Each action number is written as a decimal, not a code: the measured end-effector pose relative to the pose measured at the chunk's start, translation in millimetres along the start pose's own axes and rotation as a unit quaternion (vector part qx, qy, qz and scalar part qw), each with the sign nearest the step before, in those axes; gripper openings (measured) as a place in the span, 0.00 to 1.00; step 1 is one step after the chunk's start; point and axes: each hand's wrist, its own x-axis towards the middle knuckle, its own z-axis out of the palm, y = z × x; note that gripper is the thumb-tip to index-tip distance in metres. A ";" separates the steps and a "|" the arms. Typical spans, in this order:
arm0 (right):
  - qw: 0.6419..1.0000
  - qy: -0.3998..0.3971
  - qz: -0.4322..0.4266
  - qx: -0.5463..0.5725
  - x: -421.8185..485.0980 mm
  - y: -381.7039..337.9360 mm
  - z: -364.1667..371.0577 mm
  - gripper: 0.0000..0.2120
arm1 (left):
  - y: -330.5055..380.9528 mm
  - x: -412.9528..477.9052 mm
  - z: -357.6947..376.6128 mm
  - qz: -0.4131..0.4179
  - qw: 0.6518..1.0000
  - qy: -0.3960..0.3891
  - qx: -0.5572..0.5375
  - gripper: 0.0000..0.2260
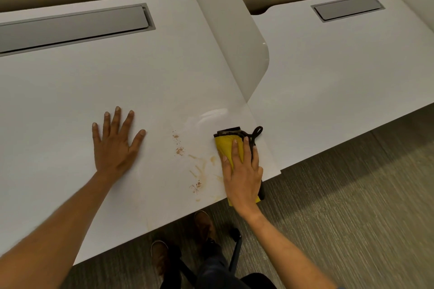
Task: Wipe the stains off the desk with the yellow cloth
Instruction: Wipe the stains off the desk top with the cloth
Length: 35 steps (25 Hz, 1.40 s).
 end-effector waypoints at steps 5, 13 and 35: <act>0.996 -0.003 0.086 0.036 -25.6 -54.5 11.9 0.28 | 2.0 -1.1 -2.9 -0.001 1.000 0.001 -0.003 0.31; 0.998 -0.010 0.049 0.033 -28.9 -53.7 11.7 0.27 | -0.9 -0.1 0.0 0.001 1.000 0.007 -0.005 0.32; 0.976 -0.035 -0.216 -0.013 -41.6 -114.3 35.8 0.24 | -3.5 -0.1 -0.5 -0.016 0.991 0.084 -0.107 0.26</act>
